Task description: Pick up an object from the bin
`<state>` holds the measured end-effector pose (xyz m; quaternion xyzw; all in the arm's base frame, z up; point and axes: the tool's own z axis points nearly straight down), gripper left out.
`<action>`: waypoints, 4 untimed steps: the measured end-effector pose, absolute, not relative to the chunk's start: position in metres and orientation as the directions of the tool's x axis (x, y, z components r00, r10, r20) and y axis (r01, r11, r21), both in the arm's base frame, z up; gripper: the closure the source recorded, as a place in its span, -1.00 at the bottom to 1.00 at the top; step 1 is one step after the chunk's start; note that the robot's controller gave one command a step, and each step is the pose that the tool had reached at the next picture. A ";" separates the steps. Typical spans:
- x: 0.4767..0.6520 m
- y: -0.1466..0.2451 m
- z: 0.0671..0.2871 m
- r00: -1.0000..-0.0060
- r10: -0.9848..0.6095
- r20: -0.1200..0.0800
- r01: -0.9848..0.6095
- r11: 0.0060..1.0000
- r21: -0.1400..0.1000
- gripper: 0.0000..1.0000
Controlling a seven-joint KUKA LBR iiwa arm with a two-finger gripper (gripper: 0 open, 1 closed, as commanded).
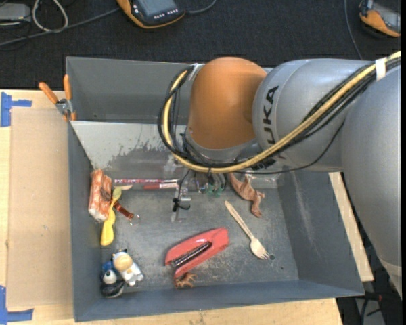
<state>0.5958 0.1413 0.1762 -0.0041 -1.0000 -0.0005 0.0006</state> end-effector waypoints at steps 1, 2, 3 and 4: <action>0.596 0.141 0.176 -1.000 0.008 0.001 0.008 1.000 0.001 -1.00; 0.554 0.110 0.141 -1.000 -0.013 -0.002 -0.013 1.000 0.002 -1.00; 0.535 0.070 0.074 -0.991 -0.136 0.005 -0.136 0.991 0.005 -1.00; 0.528 0.003 0.074 -0.993 -0.117 0.001 -0.117 0.993 0.002 1.00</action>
Offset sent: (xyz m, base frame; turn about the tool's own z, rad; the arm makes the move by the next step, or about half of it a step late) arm -0.0613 -0.0475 -0.0524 -0.0239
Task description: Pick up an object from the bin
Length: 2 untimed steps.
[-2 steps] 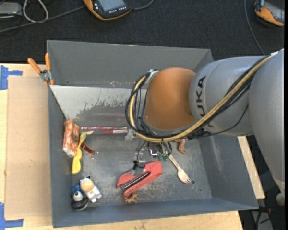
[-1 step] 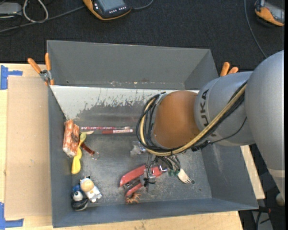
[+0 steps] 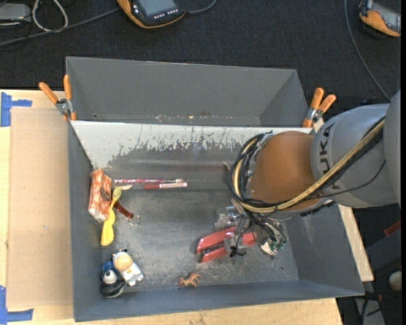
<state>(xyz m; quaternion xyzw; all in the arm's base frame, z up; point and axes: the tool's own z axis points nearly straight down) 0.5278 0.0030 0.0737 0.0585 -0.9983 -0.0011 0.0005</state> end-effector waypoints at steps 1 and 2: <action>0.528 0.003 0.074 -0.993 -0.116 0.001 -0.116 0.993 0.002 1.00; 0.522 0.013 0.094 -0.956 -0.294 -0.003 -0.294 0.956 0.000 1.00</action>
Offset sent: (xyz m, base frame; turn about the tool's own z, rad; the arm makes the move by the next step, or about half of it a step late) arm -0.0109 0.0199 0.0411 -0.3318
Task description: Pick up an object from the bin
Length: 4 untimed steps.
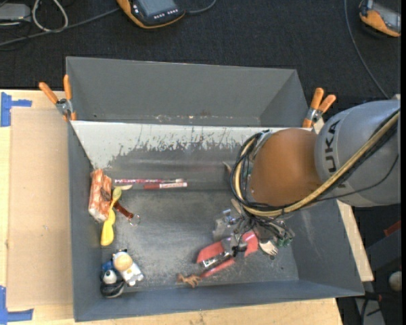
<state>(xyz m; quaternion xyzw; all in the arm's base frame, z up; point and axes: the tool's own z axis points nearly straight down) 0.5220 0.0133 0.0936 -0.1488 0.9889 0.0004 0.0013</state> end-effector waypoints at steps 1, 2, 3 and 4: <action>0.526 0.007 0.163 -0.921 -0.389 0.003 -0.389 0.921 0.005 1.00; 0.515 -0.002 0.140 -0.879 -0.477 -0.006 -0.477 0.879 0.001 1.00; 0.512 0.000 0.086 -0.858 -0.514 -0.003 -0.514 0.858 0.005 1.00; 0.504 0.024 0.077 -0.923 -0.385 -0.008 -0.385 0.923 0.003 -1.00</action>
Offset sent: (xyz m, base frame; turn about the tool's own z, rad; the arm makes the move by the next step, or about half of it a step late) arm -0.0257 -0.0249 -0.0236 -0.3590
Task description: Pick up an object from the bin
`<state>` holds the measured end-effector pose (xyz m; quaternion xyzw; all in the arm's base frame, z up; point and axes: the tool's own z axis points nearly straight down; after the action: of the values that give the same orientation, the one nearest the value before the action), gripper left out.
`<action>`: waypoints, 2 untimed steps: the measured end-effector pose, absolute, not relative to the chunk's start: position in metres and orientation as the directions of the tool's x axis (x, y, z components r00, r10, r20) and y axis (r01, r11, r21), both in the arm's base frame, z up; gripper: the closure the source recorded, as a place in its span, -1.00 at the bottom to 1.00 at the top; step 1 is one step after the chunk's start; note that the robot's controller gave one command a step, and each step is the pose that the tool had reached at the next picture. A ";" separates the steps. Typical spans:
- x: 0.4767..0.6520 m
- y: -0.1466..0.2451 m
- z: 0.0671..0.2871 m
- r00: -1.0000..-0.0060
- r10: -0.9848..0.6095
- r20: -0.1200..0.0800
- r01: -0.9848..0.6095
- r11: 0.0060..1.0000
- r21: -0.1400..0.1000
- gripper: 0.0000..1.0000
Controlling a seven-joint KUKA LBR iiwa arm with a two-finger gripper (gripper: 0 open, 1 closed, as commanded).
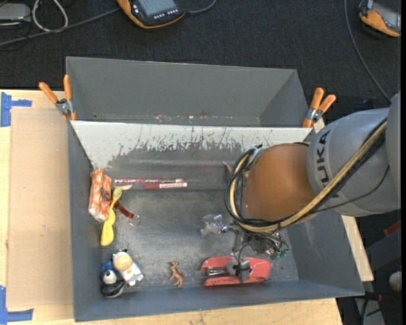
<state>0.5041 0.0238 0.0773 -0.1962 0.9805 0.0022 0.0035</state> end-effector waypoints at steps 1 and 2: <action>0.503 0.023 0.078 -0.924 -0.383 -0.002 -0.383 0.924 0.004 1.00; 0.503 0.023 0.078 -0.924 -0.382 -0.002 -0.382 0.924 0.004 1.00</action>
Offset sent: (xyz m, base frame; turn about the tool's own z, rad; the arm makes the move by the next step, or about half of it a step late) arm 0.0000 0.0000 0.0000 0.0000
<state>0.5032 0.0232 0.0781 -0.1949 0.9808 0.0023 0.0006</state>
